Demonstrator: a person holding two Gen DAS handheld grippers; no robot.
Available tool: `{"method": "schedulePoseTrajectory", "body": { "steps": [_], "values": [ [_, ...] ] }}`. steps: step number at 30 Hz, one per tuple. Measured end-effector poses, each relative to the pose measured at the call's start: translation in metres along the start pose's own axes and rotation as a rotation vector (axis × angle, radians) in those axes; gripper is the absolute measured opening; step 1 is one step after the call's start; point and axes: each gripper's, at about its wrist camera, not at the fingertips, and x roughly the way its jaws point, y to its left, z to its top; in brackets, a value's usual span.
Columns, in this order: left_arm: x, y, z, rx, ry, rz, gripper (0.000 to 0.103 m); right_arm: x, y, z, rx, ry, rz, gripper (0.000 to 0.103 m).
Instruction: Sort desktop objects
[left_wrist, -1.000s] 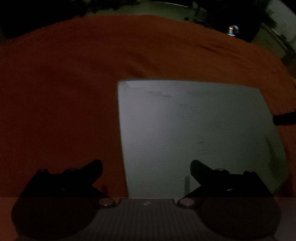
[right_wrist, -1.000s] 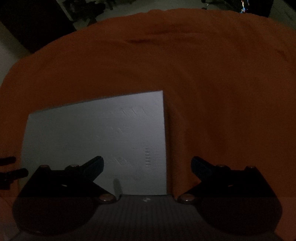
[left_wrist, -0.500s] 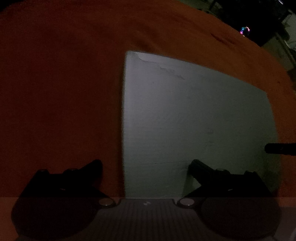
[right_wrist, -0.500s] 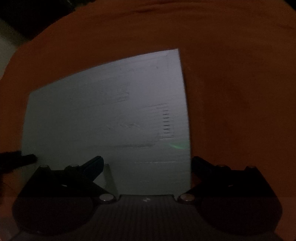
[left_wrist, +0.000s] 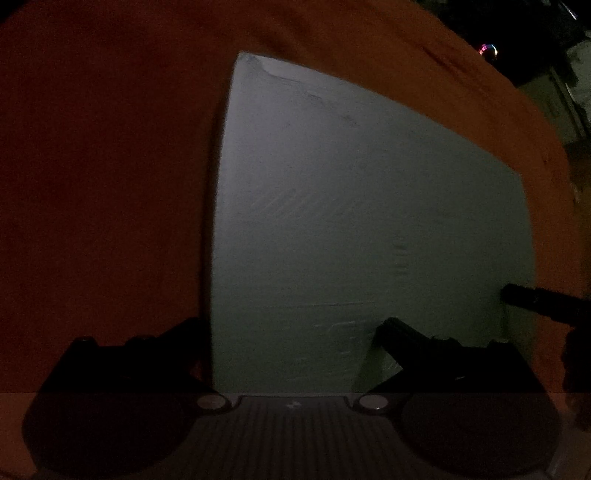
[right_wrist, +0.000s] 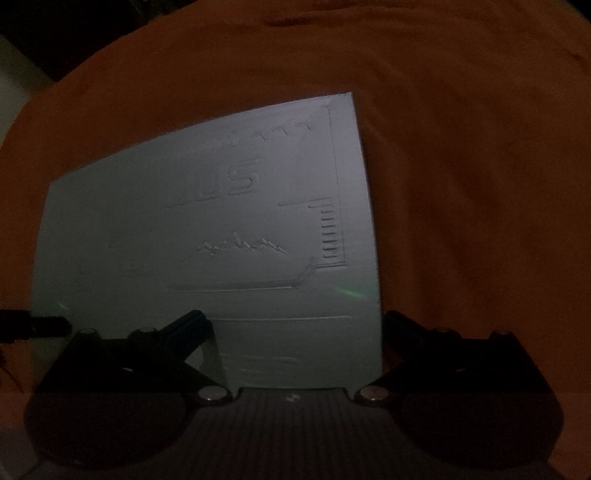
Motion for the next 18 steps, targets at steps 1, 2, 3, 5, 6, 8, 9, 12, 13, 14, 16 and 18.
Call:
{"method": "schedulePoseTrajectory", "body": {
  "steps": [1, 2, 3, 5, 6, 8, 9, 12, 13, 14, 16, 18],
  "values": [
    [0.000, -0.001, 0.002, 0.002, 0.006, 0.005, 0.103, -0.001, 0.001, -0.001, -0.002, -0.001, -0.002, 0.103],
    [-0.001, -0.004, 0.003, 0.018, 0.008, 0.017, 0.103, -0.004, 0.001, -0.002, -0.002, 0.000, -0.001, 0.103],
    [-0.003, -0.008, 0.004, 0.043, 0.003, 0.033, 0.103, -0.006, 0.001, -0.003, -0.002, 0.001, 0.000, 0.103],
    [-0.006, -0.016, 0.006, 0.092, -0.009, 0.067, 0.103, -0.006, -0.001, -0.002, 0.004, 0.004, 0.004, 0.103],
    [-0.006, -0.020, 0.006, 0.116, -0.018, 0.084, 0.103, -0.007, -0.002, -0.002, 0.008, 0.006, 0.006, 0.103],
    [-0.007, -0.026, 0.006, 0.157, -0.036, 0.114, 0.103, -0.007, -0.004, -0.001, 0.014, 0.009, 0.011, 0.103],
    [-0.007, -0.027, 0.005, 0.166, -0.044, 0.118, 0.103, -0.007, -0.005, 0.000, 0.018, 0.011, 0.013, 0.103],
    [0.008, -0.015, 0.009, 0.147, -0.050, 0.089, 0.103, -0.001, -0.009, 0.003, 0.038, 0.013, 0.022, 0.103],
    [0.011, -0.010, 0.008, 0.130, -0.052, 0.073, 0.103, 0.000, -0.008, 0.005, 0.043, 0.015, 0.025, 0.103],
    [0.014, -0.007, 0.009, 0.113, -0.053, 0.056, 0.103, -0.001, -0.008, 0.003, 0.046, 0.016, 0.026, 0.103],
    [0.014, 0.000, 0.009, 0.089, -0.051, 0.034, 0.103, -0.003, -0.006, 0.003, 0.051, 0.021, 0.023, 0.103],
    [0.014, 0.003, 0.014, 0.065, -0.050, 0.025, 0.103, -0.006, -0.003, 0.004, 0.059, 0.021, 0.023, 0.103]
  ]
}}
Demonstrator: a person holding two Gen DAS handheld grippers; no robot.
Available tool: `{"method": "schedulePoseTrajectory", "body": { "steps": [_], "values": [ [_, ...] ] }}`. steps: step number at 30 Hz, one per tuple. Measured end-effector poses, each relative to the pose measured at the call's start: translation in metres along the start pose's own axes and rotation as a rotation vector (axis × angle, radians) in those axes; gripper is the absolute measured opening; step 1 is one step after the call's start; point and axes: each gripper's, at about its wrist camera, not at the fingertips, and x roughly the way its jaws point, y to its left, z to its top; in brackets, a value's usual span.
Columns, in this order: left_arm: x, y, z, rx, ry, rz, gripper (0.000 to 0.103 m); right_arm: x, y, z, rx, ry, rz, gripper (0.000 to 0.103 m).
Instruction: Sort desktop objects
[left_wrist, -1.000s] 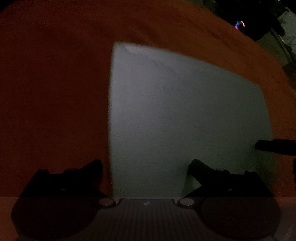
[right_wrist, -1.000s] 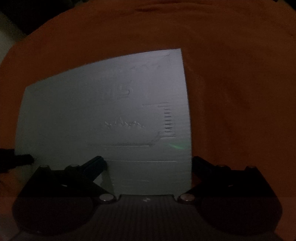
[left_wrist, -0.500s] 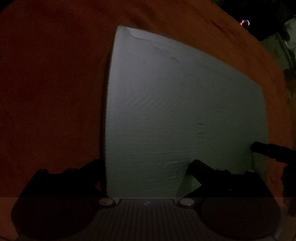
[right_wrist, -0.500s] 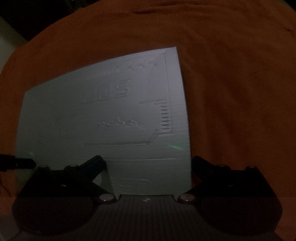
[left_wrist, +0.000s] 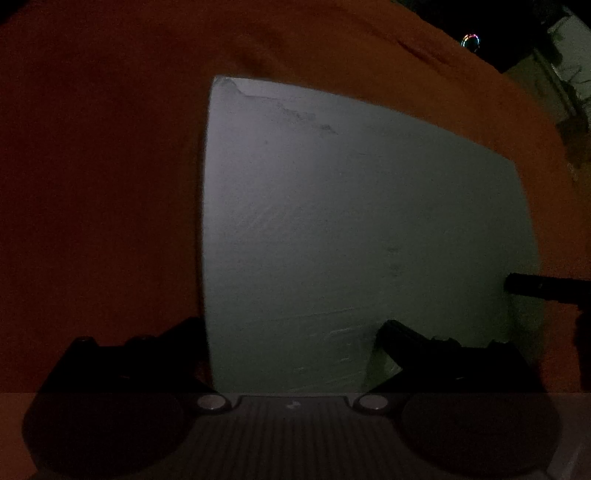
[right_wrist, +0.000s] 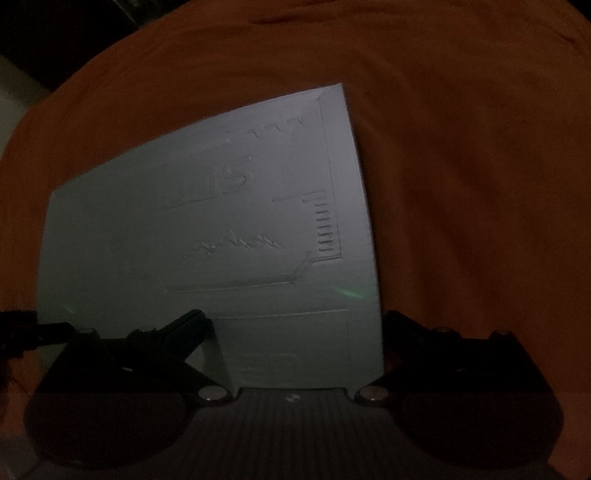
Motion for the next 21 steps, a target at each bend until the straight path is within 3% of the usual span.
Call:
{"method": "schedulePoseTrajectory", "body": {
  "steps": [11, 21],
  "values": [
    [-0.046, 0.002, 0.025, -0.067, 0.001, -0.040, 0.103, -0.055, 0.004, 0.032, 0.024, -0.084, 0.123, 0.103],
    [-0.069, -0.016, 0.018, 0.004, -0.021, 0.003, 0.103, -0.080, 0.018, 0.024, -0.023, -0.093, 0.105, 0.103]
  ]
}}
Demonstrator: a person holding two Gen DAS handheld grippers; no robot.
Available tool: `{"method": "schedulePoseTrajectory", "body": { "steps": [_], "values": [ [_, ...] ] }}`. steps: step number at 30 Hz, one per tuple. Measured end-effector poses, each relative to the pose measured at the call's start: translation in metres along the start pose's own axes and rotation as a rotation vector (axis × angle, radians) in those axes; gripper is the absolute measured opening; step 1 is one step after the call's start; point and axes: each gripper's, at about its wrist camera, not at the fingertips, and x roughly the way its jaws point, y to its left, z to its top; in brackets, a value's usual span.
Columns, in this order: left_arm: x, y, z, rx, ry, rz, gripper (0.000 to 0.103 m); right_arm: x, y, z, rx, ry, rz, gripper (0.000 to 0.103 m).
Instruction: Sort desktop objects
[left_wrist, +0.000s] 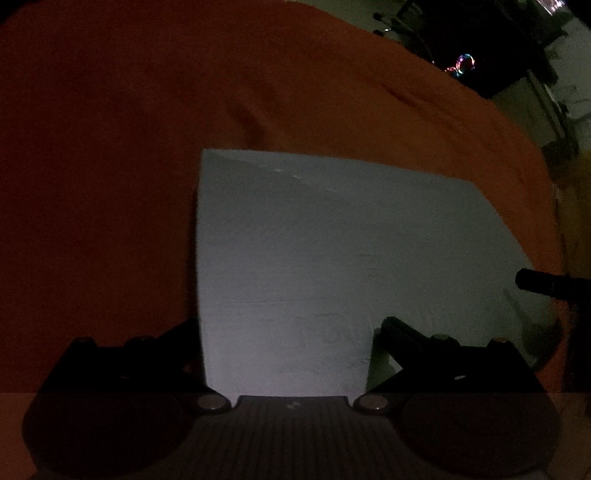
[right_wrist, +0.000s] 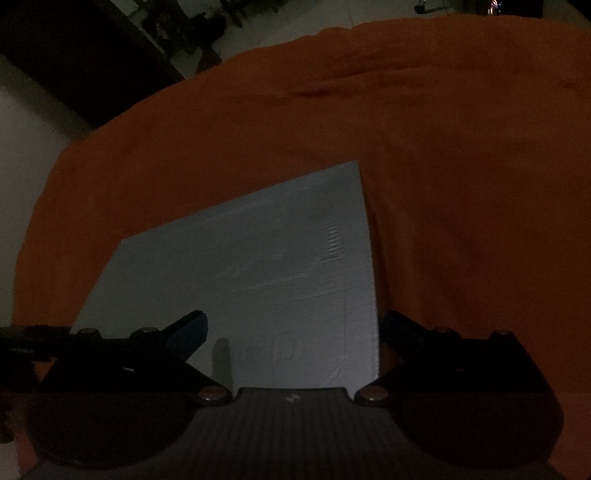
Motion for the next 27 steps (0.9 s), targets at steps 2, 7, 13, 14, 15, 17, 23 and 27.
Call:
{"method": "schedulePoseTrajectory", "body": {
  "steps": [2, 7, 13, 14, 15, 17, 23, 27],
  "values": [
    [-0.005, -0.001, 0.000, 0.011, -0.004, 0.002, 0.103, -0.008, 0.000, 0.004, -0.010, -0.002, 0.003, 0.103],
    [-0.016, -0.012, -0.007, 0.037, -0.040, -0.010, 0.103, -0.031, 0.005, -0.006, -0.039, -0.006, 0.005, 0.103],
    [-0.054, -0.023, -0.032, 0.074, -0.086, -0.002, 0.103, -0.060, 0.015, -0.019, -0.067, -0.042, -0.004, 0.103],
    [-0.059, -0.026, -0.036, 0.086, -0.096, 0.001, 0.103, -0.064, 0.016, -0.022, -0.066, -0.044, 0.001, 0.103],
    [-0.066, -0.028, -0.042, 0.096, -0.108, 0.002, 0.103, -0.068, 0.018, -0.026, -0.065, -0.045, 0.005, 0.103],
    [-0.079, -0.031, -0.056, 0.107, -0.127, -0.004, 0.103, -0.079, 0.020, -0.034, -0.070, -0.051, 0.017, 0.103],
    [-0.112, -0.024, -0.105, 0.119, -0.157, -0.009, 0.103, -0.107, 0.022, -0.063, -0.100, -0.052, 0.058, 0.103],
    [-0.119, -0.027, -0.139, 0.152, -0.180, 0.030, 0.103, -0.101, 0.024, -0.092, -0.092, -0.003, 0.060, 0.103]
  ]
}}
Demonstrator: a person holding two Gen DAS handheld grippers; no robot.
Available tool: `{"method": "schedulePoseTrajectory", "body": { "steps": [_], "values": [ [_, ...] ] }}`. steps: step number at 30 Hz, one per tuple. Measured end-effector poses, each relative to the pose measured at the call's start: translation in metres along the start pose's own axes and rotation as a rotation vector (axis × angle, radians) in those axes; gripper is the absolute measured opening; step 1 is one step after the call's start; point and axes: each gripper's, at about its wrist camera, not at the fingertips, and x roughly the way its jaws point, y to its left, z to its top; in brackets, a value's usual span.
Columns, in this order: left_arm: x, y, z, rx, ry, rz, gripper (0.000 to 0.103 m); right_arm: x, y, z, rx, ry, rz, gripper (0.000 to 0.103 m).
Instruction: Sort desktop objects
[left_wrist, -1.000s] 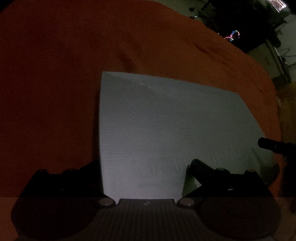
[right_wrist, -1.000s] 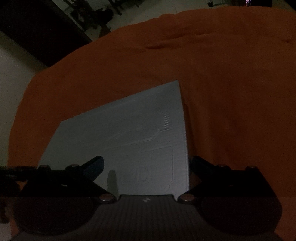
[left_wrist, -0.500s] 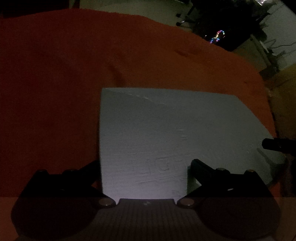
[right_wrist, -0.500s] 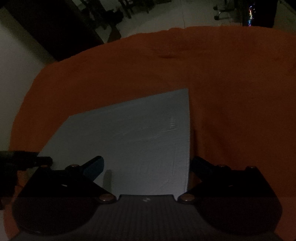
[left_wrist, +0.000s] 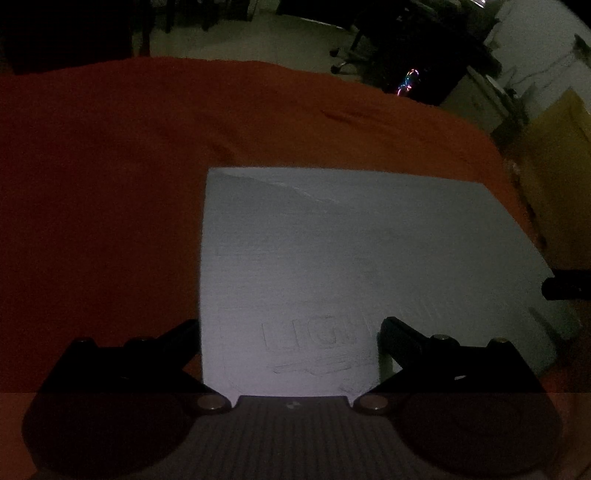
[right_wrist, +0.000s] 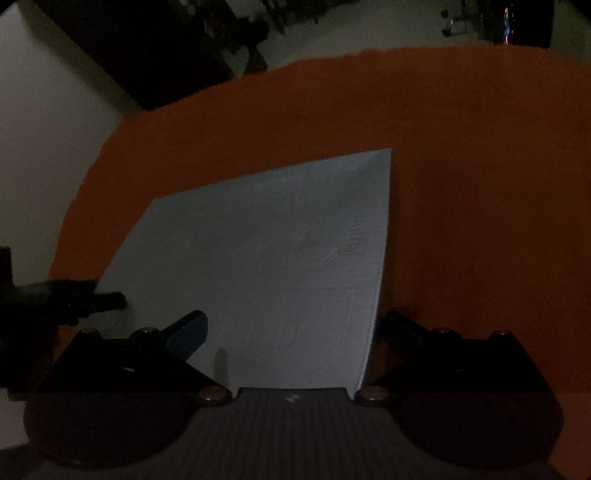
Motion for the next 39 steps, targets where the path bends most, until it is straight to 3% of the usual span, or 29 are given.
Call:
{"method": "schedulePoseTrajectory", "body": {
  "steps": [3, 9, 13, 19, 26, 28, 34, 39],
  "values": [
    [-0.013, -0.010, -0.028, 0.029, -0.010, 0.018, 0.103, 0.011, -0.003, -0.022, 0.018, 0.044, -0.001, 0.103],
    [-0.035, -0.028, -0.081, 0.158, -0.018, 0.050, 0.102, 0.022, -0.010, -0.065, 0.019, 0.031, -0.042, 0.103],
    [-0.023, -0.030, -0.106, 0.152, 0.055, 0.040, 0.103, 0.034, -0.017, -0.077, 0.036, 0.022, -0.065, 0.103],
    [-0.017, -0.014, -0.108, 0.111, 0.050, 0.014, 0.103, 0.062, -0.016, -0.073, -0.050, 0.028, -0.091, 0.103],
    [-0.017, -0.009, -0.105, 0.129, 0.022, 0.014, 0.103, 0.082, -0.027, -0.042, -0.017, 0.095, -0.066, 0.103],
    [-0.019, -0.007, -0.108, 0.114, 0.022, 0.002, 0.103, 0.070, -0.021, -0.049, -0.015, 0.089, -0.060, 0.103],
    [-0.040, -0.019, -0.126, 0.113, 0.083, -0.014, 0.102, 0.045, -0.022, -0.063, -0.016, 0.133, -0.055, 0.103],
    [-0.056, -0.029, -0.163, 0.144, 0.157, -0.025, 0.102, 0.042, -0.023, -0.073, -0.030, 0.184, -0.075, 0.103]
  ]
}}
